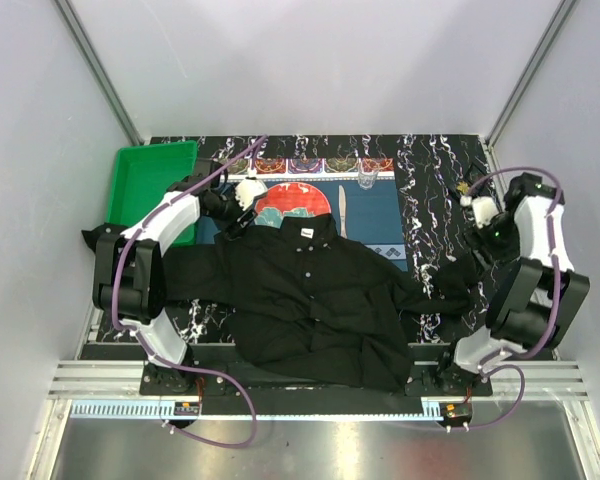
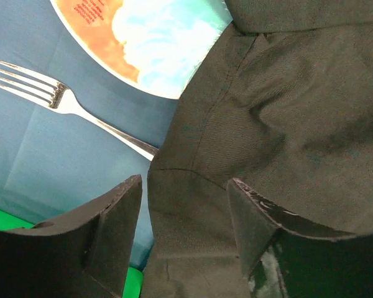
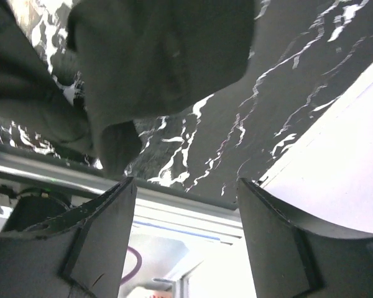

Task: Pin the brooch onto the clothing
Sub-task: Flatten out the clothes at the center of the board.

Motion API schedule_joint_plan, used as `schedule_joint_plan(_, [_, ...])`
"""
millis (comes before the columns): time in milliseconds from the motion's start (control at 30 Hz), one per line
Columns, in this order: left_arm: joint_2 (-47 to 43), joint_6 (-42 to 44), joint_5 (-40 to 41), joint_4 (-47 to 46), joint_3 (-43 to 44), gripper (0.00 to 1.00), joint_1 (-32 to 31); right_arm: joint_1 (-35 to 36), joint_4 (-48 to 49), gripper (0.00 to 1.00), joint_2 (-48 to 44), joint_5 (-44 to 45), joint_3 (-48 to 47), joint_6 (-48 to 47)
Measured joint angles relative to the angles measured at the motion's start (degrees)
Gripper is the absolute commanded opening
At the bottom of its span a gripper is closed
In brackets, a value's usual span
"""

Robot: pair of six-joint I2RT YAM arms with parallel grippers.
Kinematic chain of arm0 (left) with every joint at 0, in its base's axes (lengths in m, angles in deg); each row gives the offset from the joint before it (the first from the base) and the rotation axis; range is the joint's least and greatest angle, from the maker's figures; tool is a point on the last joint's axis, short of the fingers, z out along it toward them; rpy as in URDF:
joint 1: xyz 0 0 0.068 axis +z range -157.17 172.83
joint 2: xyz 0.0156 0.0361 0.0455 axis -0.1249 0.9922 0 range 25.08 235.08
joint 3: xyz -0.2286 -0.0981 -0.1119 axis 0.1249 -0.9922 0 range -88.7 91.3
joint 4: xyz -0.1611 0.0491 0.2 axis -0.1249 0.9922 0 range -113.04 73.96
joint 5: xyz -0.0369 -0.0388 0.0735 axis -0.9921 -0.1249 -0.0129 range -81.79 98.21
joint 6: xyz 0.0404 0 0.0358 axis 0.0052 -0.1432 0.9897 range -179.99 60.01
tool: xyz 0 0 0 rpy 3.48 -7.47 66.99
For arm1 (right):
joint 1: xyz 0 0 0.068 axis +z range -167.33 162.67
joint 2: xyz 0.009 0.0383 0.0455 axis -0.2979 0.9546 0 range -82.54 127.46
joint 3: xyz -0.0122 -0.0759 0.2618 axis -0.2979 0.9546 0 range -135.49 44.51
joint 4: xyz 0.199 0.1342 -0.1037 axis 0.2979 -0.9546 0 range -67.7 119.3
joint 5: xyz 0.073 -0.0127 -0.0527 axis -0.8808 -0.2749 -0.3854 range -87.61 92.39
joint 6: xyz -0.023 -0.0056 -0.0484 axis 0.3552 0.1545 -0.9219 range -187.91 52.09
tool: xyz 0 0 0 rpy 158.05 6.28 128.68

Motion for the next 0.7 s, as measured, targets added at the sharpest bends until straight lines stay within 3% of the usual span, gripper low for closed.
schedule_joint_plan(67, [0.0, -0.3, 0.0, 0.0, 0.0, 0.73, -0.1, -2.4, -1.0, 0.73, 4.3, -2.6, -5.2, 1.0])
schedule_joint_plan(200, [-1.3, -0.4, -0.1, 0.1, 0.0, 0.86, -0.1, -3.7, -4.0, 0.86, 10.6, -7.3, -13.0, 2.6])
schedule_joint_plan(333, [-5.4, -0.3, -0.6, 0.3, 0.0, 0.87, -0.1, -3.2, -7.1, 0.99, 17.9, -11.4, -21.1, 5.2])
schedule_joint_plan(533, [-10.6, -1.0, -3.0, 0.7, 0.4, 0.87, -0.2, -1.7, -6.8, 0.96, 27.8, -11.3, -25.3, 9.8])
schedule_joint_plan(700, [-11.0, -2.5, -4.5, 1.3, 0.5, 0.87, -0.4, 1.8, -7.1, 0.92, 29.8, -8.5, -23.3, 13.9])
